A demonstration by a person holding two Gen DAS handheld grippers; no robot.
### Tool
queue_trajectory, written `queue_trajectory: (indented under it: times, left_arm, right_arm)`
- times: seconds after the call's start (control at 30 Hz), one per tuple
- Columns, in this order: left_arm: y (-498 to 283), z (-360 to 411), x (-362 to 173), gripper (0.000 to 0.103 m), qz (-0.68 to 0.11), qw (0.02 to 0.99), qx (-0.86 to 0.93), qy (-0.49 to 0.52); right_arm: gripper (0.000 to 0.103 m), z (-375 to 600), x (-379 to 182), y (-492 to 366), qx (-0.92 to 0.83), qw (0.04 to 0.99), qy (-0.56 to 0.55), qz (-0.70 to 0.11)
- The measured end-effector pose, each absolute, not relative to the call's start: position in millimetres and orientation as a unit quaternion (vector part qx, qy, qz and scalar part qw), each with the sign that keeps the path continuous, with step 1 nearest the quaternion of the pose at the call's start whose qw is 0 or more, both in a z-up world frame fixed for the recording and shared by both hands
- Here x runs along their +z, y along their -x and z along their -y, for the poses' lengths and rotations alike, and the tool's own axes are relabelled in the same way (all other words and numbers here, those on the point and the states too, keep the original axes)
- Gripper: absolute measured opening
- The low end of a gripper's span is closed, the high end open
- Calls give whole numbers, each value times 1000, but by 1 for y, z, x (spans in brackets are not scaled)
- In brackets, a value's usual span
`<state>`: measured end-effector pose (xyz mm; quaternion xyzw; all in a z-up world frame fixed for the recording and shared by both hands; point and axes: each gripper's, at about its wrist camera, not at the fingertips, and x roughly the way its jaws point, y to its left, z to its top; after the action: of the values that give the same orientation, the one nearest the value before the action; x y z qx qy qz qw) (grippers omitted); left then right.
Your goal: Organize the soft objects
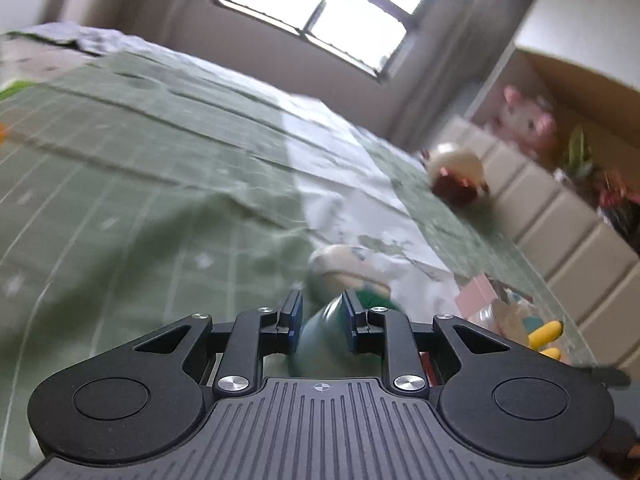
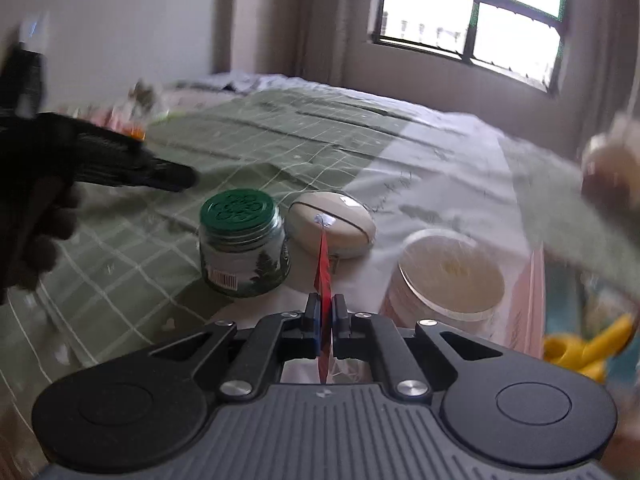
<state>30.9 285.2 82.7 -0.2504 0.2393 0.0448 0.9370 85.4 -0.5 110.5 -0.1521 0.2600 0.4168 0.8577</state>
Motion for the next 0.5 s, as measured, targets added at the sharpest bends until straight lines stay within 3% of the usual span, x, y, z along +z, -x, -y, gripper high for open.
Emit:
queue_trajectory:
  times: [0.23, 0.4, 0.5]
  left_arm:
    - [-145, -297, 103, 24, -362, 899, 25, 244]
    - [-212, -303, 85, 24, -449, 863, 33, 229]
    - [-228, -325, 67, 25, -469, 835, 22, 287]
  right_arm:
    - [5, -1, 79, -109, 405, 874, 66, -260]
    - [7, 6, 67, -99, 413, 877, 68, -238]
    - [16, 12, 60, -87, 415, 882, 85, -208]
